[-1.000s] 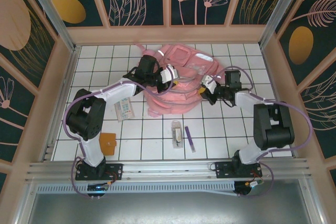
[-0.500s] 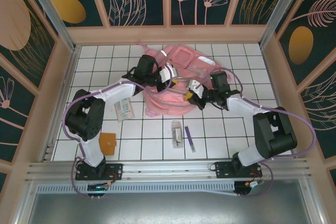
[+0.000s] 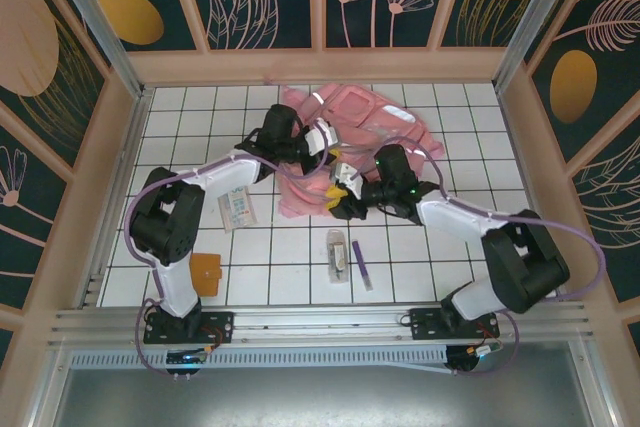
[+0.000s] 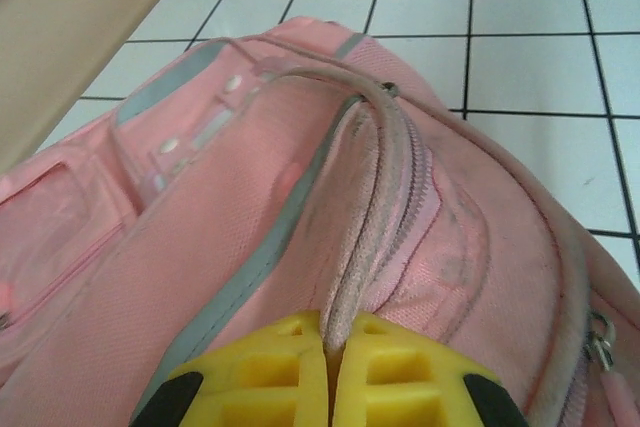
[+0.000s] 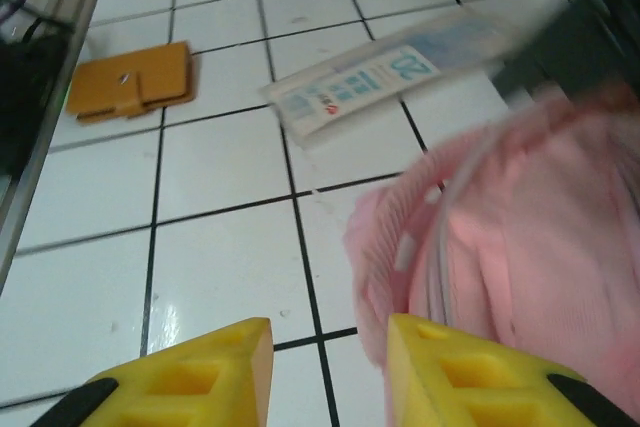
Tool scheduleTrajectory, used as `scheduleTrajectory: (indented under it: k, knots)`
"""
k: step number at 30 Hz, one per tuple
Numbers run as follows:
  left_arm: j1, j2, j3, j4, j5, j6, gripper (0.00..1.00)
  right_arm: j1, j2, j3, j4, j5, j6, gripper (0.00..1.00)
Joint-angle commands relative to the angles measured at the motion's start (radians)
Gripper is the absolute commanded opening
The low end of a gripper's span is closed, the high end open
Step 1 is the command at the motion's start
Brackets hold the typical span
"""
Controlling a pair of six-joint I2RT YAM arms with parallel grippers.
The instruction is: Pack the student bag
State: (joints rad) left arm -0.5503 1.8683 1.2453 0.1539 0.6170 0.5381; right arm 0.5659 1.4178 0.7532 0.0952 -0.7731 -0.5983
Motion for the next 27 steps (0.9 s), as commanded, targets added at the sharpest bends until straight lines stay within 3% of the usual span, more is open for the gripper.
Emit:
scheduleTrajectory:
  k: [1,4,8,11,17,20,27]
  knots:
    - [0.009,0.012,0.034,0.093,0.098,0.006,0.00,-0.012,-0.106,-0.020,-0.114,0.103,-0.216,0.34]
    - [0.030,0.005,0.022,0.106,0.172,0.015,0.00,-0.086,-0.202,-0.083,0.009,0.209,-0.252,0.36]
    - [0.032,0.012,0.051,0.017,0.210,0.113,0.00,-0.231,-0.253,-0.112,0.117,0.189,-0.312,0.47]
    - [0.034,0.026,0.078,-0.039,0.229,0.142,0.00,-0.291,-0.190,-0.057,0.017,0.171,-0.482,0.50]
    - [0.035,0.049,0.101,-0.073,0.269,0.166,0.00,-0.302,-0.014,0.112,-0.158,0.160,-0.662,0.56]
    - [0.034,0.054,0.097,-0.071,0.282,0.181,0.00,-0.285,0.027,0.102,-0.083,0.142,-0.685,0.65]
    - [0.034,0.069,0.116,-0.119,0.314,0.232,0.00,-0.206,0.142,0.156,-0.043,0.273,-0.670,0.65]
